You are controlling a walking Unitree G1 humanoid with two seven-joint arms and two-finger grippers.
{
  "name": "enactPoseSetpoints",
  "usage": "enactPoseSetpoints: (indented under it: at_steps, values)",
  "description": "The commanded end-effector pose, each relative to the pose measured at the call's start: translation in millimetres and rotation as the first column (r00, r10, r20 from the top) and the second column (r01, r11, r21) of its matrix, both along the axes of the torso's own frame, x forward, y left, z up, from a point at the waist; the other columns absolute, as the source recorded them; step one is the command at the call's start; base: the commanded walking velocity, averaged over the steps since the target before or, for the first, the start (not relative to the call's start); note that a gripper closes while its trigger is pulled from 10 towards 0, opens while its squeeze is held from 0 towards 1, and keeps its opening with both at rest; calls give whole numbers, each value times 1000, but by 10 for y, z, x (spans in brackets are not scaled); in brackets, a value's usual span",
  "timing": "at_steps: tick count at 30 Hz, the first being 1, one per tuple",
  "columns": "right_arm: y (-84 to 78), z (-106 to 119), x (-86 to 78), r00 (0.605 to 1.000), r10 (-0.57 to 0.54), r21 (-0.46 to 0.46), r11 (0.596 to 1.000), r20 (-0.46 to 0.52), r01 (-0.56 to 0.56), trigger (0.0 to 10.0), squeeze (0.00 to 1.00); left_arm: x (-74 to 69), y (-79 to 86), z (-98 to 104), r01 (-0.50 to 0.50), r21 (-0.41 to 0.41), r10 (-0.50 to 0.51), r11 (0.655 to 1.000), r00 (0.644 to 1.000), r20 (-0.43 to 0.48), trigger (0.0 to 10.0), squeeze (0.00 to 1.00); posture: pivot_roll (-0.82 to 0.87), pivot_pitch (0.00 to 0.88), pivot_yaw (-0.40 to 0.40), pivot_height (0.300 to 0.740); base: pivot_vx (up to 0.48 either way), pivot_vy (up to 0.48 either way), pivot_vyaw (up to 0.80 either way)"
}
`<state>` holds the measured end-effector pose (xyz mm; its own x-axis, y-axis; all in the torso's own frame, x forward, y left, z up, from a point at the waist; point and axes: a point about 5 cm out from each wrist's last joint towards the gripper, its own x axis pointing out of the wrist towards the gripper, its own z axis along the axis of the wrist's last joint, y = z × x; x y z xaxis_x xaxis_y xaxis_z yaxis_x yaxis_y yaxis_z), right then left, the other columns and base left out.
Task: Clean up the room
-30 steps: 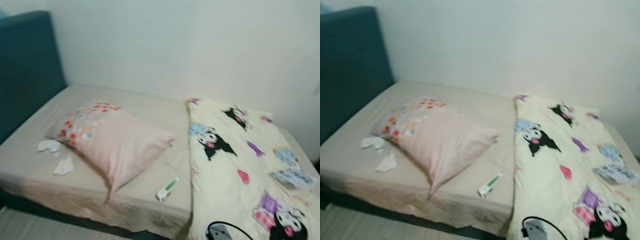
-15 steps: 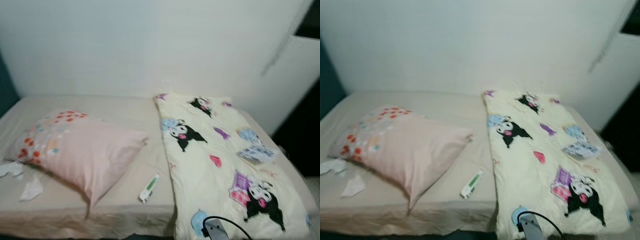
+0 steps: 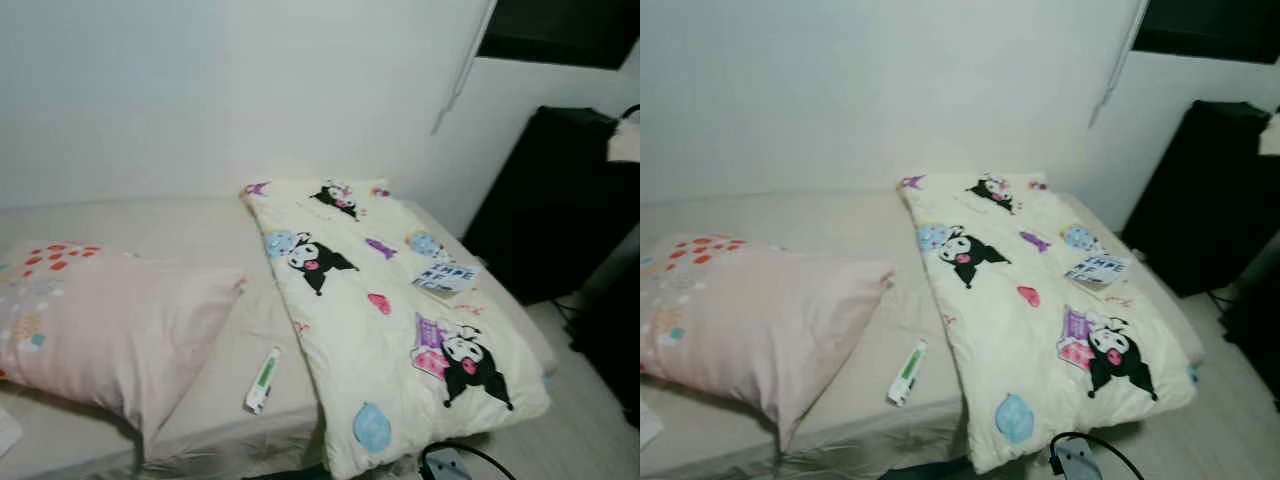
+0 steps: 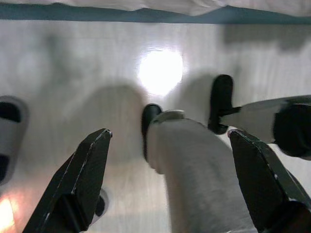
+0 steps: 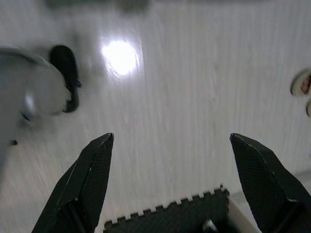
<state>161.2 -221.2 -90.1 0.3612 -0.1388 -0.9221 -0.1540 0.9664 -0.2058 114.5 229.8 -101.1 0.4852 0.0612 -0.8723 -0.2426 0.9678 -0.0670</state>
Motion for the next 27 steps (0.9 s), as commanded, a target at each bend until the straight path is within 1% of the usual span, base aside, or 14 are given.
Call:
enactPoseSetpoints:
  at_steps: [1, 17, 27]
  values:
    - [-28, 15, 20, 1000, 6, -8, 1000, 12, -6, 10000, 0, -38, -43, -22, 3, -16, -3, 1000, 1000, -17, 10000, 0, -42, 0, -102, 711, 0, -270, 0]
    - [39, 5, 32, 999, 40, -17, 999, 8, -40, 10000, 0, -23, -50, -20, 15, -18, -15, 1000, 1000, -17, 10000, 0, -36, 0, -106, 711, 0, -276, 0]
    - [66, 1, 36, 999, 52, -21, 998, 7, -52, 10000, 0, -26, -58, -22, 23, -22, -23, 999, 1000, -19, 10000, 0, -37, 0, -99, 711, 0, -337, 0]
